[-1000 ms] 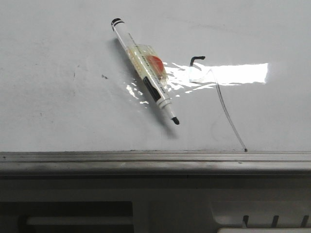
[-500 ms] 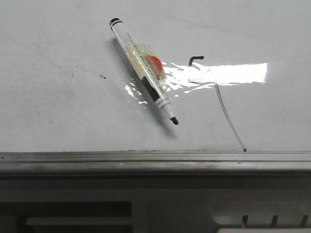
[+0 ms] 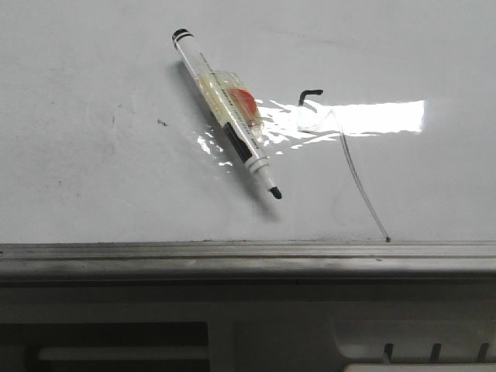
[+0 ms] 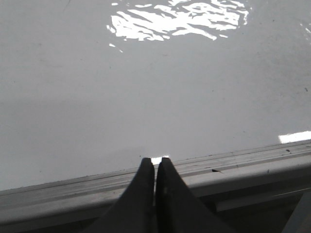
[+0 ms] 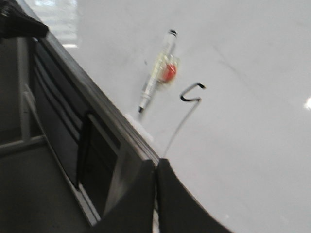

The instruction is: Write number 9 on whiteboard

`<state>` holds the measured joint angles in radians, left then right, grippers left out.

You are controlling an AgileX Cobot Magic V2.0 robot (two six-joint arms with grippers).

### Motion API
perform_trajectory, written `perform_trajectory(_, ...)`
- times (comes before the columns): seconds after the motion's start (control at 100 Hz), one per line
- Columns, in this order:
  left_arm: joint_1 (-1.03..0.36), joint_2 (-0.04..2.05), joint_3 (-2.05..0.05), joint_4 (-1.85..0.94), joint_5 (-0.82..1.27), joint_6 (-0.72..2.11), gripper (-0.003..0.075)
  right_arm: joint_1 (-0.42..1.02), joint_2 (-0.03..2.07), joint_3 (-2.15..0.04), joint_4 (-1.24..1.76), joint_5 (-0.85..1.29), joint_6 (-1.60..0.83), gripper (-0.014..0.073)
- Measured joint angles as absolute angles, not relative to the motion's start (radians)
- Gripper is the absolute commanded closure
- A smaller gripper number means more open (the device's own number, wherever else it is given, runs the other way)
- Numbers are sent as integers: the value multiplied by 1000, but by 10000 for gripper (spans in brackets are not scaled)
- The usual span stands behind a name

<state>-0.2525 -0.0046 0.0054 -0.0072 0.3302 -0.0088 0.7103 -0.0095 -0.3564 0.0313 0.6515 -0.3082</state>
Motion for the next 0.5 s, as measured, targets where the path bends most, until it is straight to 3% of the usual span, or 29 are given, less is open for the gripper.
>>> perform_trajectory(0.16, -252, -5, 5, -7, 330, -9, 741, 523, -10, -239, 29, 472, -248, 643)
perform_trajectory(0.38, -252, -5, 5, -7, 330, -9, 741, 382, -10, -13, 109, 82, -182, 643)
perform_trajectory(0.5, -252, -5, 5, -7, 330, -9, 741, 312, -10, 11, 116, 84, -161, 643)
